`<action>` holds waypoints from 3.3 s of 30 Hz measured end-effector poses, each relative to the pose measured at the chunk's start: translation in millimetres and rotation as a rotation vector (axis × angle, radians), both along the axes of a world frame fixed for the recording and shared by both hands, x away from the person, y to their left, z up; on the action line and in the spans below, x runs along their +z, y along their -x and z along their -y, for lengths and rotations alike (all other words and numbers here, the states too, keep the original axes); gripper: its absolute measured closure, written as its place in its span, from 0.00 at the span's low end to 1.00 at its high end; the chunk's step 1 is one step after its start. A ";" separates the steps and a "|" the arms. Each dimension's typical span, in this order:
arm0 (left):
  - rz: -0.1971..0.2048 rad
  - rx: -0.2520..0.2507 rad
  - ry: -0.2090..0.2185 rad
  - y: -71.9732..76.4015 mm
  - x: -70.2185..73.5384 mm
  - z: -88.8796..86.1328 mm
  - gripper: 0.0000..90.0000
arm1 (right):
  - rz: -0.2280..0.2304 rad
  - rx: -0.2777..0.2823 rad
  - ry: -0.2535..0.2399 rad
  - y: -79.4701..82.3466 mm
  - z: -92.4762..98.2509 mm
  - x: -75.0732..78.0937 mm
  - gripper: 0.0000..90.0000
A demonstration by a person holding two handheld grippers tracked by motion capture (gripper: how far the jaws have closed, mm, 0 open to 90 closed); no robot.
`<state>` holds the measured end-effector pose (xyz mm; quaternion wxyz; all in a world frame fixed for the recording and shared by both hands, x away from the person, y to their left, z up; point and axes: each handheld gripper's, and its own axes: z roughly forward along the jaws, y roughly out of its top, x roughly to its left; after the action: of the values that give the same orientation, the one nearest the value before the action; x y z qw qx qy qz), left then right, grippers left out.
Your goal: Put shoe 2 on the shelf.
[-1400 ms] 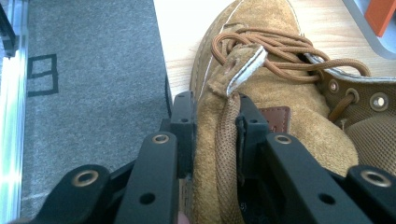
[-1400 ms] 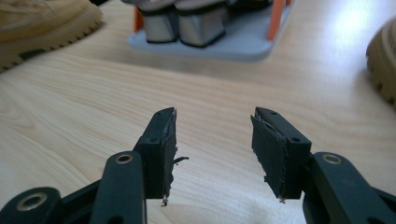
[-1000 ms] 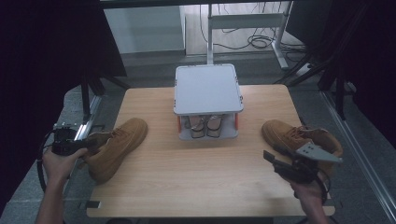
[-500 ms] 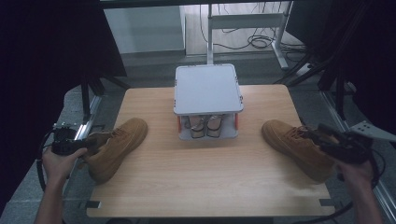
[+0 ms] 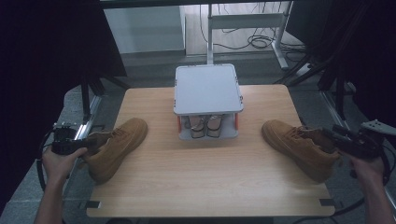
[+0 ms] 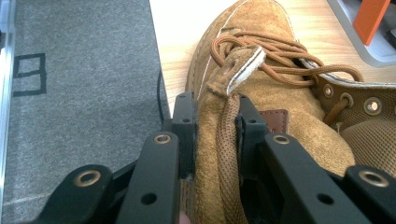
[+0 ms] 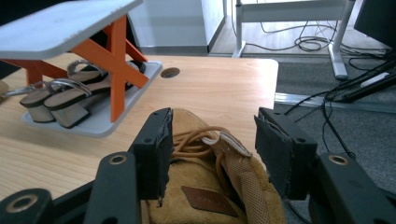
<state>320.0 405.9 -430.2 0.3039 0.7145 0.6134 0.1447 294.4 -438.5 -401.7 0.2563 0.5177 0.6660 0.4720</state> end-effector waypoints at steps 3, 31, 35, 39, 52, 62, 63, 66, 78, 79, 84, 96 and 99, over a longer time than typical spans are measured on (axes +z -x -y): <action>0.000 0.002 -0.003 -0.1 0.1 0.1 0.83 | -0.012 0.000 0.008 -4.1 0.0 -3.5 0.52; -0.003 0.008 -0.015 -0.1 0.6 1.4 0.82 | -0.270 0.048 0.229 -48.7 0.9 -23.2 0.62; -0.014 0.000 -0.016 -1.6 0.9 1.6 0.79 | -0.326 0.062 0.240 -56.9 -0.6 -27.5 0.73; -0.063 -0.022 -0.018 -6.7 -0.1 2.6 0.72 | -0.336 0.070 0.251 -58.1 -3.4 -28.8 0.82; -0.027 -0.003 -0.018 -2.3 0.6 5.5 0.85 | -0.321 0.073 0.259 -53.7 -7.8 -26.8 0.89; 0.077 -0.023 0.002 7.6 9.8 20.1 0.86 | -0.219 0.076 0.265 -35.0 -20.2 -20.8 0.90; 0.091 -0.028 -0.002 8.4 12.2 22.9 0.86 | -0.206 0.077 0.270 -33.1 -21.6 -19.2 0.90; 0.129 -0.036 -0.002 11.4 19.6 30.2 0.86 | -0.177 0.082 0.279 -28.2 -25.0 -14.5 0.91; 0.269 -0.064 0.109 27.7 49.3 38.9 0.86 | -0.107 0.012 0.207 -16.5 -20.2 -6.1 0.91; 0.282 -0.070 0.120 28.9 52.5 40.4 0.86 | -0.102 0.010 0.201 -15.7 -20.6 -5.0 0.91; 0.331 -0.078 0.157 32.6 63.0 45.3 0.86 | -0.051 -0.007 0.147 -9.1 -22.9 8.2 0.91; 0.406 -0.086 0.227 32.9 79.8 51.8 0.86 | 0.077 -0.022 -0.004 8.6 -34.7 47.0 0.90; 0.421 -0.087 0.238 32.3 84.2 53.9 0.86 | 0.104 -0.015 -0.017 9.7 -41.7 55.7 0.90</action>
<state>287.7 352.1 -346.0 0.5129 0.6534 0.5181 0.2038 284.7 -396.8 -346.0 0.2897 0.4995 0.6437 0.5022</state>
